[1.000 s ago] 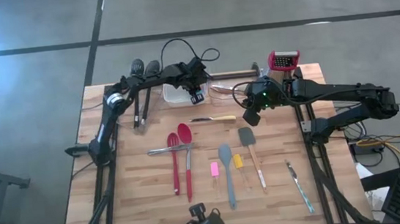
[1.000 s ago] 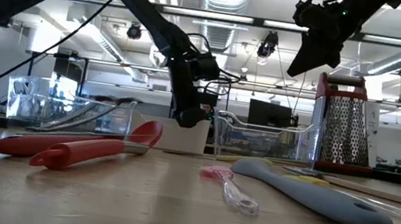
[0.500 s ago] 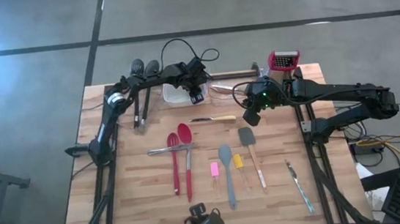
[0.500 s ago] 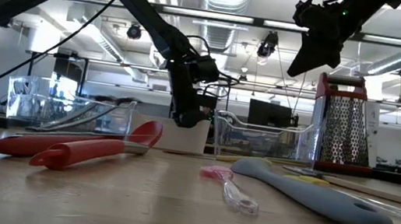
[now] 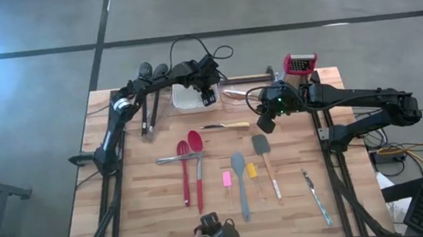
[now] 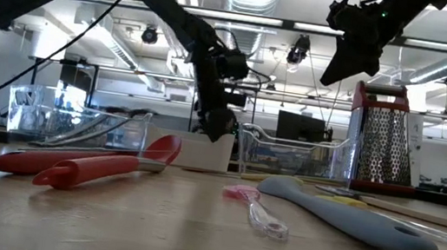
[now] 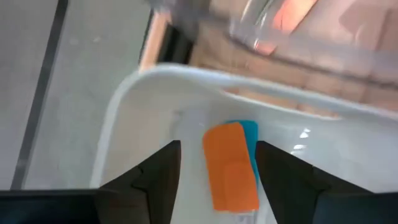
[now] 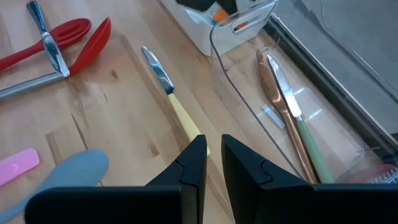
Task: Pick & Place Kitchen Items
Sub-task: Put the yellow table knife into the right transparent bin
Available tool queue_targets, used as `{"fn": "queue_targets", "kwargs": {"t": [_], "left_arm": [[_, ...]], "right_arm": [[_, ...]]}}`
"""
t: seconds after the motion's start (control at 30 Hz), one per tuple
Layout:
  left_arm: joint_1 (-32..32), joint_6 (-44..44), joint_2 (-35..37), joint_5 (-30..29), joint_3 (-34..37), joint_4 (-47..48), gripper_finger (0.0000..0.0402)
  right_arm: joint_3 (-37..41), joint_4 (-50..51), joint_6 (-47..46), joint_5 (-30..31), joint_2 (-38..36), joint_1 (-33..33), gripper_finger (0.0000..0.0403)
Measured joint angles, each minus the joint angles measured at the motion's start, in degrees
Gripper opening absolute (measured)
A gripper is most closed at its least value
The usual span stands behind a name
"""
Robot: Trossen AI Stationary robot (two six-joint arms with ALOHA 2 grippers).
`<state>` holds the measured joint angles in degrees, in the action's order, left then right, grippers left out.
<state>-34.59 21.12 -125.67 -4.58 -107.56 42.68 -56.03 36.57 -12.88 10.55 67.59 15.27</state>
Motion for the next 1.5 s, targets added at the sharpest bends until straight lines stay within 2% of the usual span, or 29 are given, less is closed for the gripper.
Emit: {"fn": "queue_targets", "kwargs": {"t": [0.23, 0.33, 0.47, 0.77, 0.93, 1.23, 1.5], "left_arm": [[0.22, -0.22, 1.85, 0.00, -8.91, 10.12, 0.0213], [0.82, -2.25, 5.19, 0.08, -8.90, 10.43, 0.0212], [1.84, -4.39, 11.72, 0.81, -5.28, 10.04, 0.0204], [7.79, -9.03, 31.53, 2.41, 14.37, 0.34, 0.0190], [12.37, -11.06, 43.55, 2.72, 26.11, -6.96, 0.0190], [19.34, -16.37, 62.44, 2.69, 44.83, -22.40, 0.0191], [21.00, -18.99, 73.02, 2.62, 55.12, -31.35, 0.0190]], "right_arm": [[0.00, 0.01, 0.02, 0.00, 0.00, 0.00, 0.0043], [0.00, 0.01, 0.02, 0.00, 0.00, 0.00, 0.0043], [0.00, 0.05, 0.02, 0.00, 0.00, 0.00, 0.0043], [0.02, 0.20, 2.84, -0.44, 0.22, 0.00, 0.0045], [0.02, 0.45, 4.44, -0.55, 2.30, 0.00, 0.0073], [-1.41, 0.41, 11.03, -0.50, 11.63, 0.36, 0.0150], [-6.35, 0.55, 16.35, -0.50, 21.74, 2.03, 0.0176]]}}
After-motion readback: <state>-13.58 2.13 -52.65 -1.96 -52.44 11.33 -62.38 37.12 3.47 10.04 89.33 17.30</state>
